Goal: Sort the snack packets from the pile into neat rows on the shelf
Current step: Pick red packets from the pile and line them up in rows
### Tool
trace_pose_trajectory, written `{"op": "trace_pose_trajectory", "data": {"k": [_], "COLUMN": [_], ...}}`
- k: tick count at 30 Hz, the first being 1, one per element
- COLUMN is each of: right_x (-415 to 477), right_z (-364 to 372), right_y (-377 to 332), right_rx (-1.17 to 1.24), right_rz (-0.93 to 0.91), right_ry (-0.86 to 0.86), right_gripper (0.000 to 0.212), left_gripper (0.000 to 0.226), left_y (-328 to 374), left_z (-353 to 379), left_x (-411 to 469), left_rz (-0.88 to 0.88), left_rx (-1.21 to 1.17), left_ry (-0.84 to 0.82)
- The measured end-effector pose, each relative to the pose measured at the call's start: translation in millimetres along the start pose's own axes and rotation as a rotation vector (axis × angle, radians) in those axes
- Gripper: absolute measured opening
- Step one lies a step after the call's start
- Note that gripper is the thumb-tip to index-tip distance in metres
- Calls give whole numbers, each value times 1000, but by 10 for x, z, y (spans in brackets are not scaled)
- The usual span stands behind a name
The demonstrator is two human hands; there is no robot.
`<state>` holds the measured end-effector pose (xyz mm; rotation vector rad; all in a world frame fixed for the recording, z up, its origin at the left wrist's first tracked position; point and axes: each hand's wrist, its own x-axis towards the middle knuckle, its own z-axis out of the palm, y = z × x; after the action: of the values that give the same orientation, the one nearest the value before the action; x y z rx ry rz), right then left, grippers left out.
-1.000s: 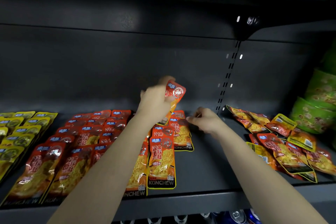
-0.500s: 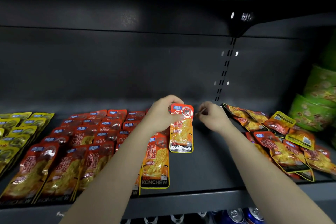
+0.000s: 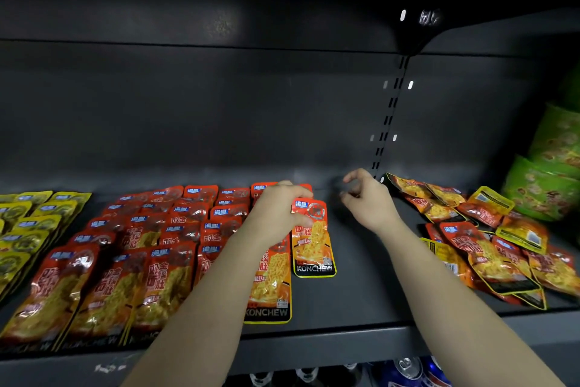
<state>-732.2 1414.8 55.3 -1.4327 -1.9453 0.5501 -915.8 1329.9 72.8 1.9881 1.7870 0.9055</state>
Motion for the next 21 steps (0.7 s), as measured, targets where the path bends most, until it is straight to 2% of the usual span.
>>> {"op": "trace_pose_trajectory", "data": {"k": [9,15,21], "right_x": [-25,-32,-25], "right_z": [3,-8,-131], "right_y": [9,-7,-49], "right_rx": [18,39,23], "right_rz": [28,28,-15], "right_ry": [-10,-7,-2], "right_gripper": [20,20,14], "left_gripper": [58,66,46], "left_y": [-34,-4,79], "left_z": [43,41,9], "left_x": [30,24,46], "left_rz": [8,9,65], "left_rx": [156,251,370], "left_ry": [9,111,170]}}
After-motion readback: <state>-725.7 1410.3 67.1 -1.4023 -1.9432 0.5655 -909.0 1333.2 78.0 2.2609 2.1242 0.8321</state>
